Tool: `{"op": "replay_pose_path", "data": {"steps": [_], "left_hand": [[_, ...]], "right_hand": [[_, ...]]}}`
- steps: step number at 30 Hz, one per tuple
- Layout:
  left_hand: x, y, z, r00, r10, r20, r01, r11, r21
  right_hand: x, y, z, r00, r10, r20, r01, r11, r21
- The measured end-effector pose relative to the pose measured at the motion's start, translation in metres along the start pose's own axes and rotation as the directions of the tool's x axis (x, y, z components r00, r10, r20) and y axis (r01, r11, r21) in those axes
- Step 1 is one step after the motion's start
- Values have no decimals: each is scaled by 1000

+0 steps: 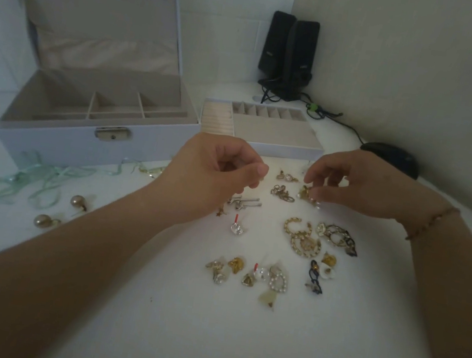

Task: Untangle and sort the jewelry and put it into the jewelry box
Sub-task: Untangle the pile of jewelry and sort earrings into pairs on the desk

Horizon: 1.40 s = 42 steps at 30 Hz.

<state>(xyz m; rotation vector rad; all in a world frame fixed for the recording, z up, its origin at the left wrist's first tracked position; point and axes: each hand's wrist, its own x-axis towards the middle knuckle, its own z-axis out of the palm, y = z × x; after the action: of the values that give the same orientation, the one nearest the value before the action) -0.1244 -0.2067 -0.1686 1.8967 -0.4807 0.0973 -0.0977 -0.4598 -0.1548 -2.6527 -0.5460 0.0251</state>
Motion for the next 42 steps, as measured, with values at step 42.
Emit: {"op": "replay_pose_path", "data": {"steps": [42], "left_hand": [[1, -4, -28, 850, 74, 522, -366, 795, 483]], "right_hand": [[-15, -59, 14, 862, -448, 237, 375, 879, 296]]}}
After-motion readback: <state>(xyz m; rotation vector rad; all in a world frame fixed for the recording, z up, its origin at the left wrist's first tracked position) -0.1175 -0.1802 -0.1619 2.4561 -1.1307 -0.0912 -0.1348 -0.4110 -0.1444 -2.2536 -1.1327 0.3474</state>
